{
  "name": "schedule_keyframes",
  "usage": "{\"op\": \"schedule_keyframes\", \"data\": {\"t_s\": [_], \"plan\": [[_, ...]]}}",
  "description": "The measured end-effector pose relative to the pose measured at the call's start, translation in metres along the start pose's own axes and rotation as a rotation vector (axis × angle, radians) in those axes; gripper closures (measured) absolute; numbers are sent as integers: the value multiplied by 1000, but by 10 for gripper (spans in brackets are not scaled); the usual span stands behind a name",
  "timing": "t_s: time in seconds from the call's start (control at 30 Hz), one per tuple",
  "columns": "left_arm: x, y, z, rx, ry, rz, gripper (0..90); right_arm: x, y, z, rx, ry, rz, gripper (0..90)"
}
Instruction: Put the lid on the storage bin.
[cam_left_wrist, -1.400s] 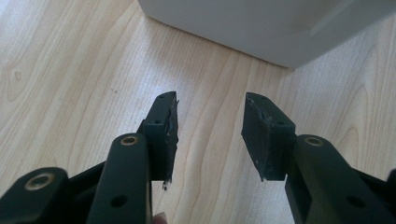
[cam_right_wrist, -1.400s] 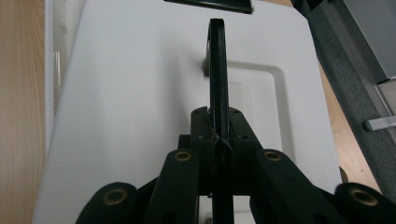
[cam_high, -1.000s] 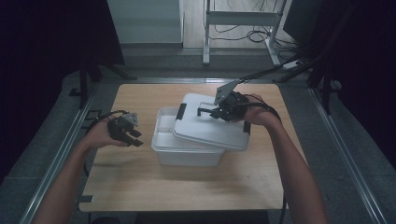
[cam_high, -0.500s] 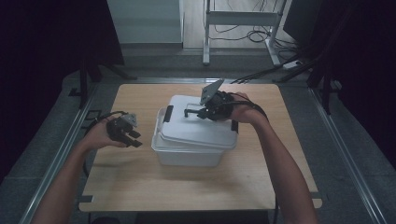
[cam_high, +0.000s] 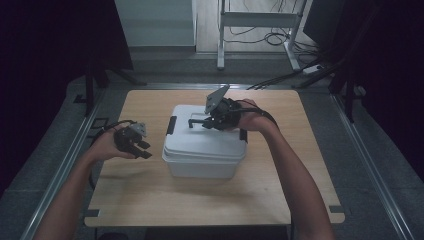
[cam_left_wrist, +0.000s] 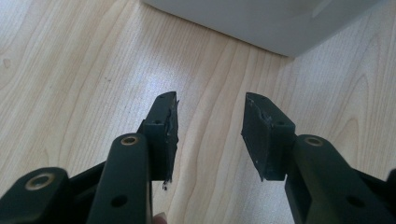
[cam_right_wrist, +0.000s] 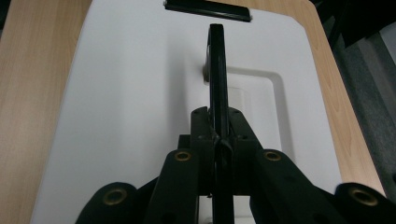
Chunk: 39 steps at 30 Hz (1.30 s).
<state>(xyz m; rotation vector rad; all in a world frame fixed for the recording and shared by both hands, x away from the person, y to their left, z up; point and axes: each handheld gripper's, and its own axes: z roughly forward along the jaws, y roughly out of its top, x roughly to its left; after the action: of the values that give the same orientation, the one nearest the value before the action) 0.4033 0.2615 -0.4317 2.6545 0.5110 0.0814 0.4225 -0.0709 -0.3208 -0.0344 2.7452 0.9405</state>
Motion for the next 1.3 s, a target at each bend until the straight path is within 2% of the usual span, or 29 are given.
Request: {"op": "schedule_keyframes", "data": {"t_s": [0.47, 0.7, 0.87, 1.17, 1.3], "plan": [[0, -3, 3, 2, -4, -3, 564, 4, 7, 12, -2, 38, -23, 831], [0, -6, 4, -2, -5, -11, 564, 4, 4, 17, 5, 53, -13, 826], [0, -7, 6, 2, -7, -12, 564, 4, 5, 16, -26, 66, -3, 817], [0, -7, 8, 2, -10, -13, 564, 5, 2, 17, 3, 58, -5, 781], [0, -6, 10, 6, -10, -14, 563, 5, -3, 16, -3, 58, 7, 767]]}}
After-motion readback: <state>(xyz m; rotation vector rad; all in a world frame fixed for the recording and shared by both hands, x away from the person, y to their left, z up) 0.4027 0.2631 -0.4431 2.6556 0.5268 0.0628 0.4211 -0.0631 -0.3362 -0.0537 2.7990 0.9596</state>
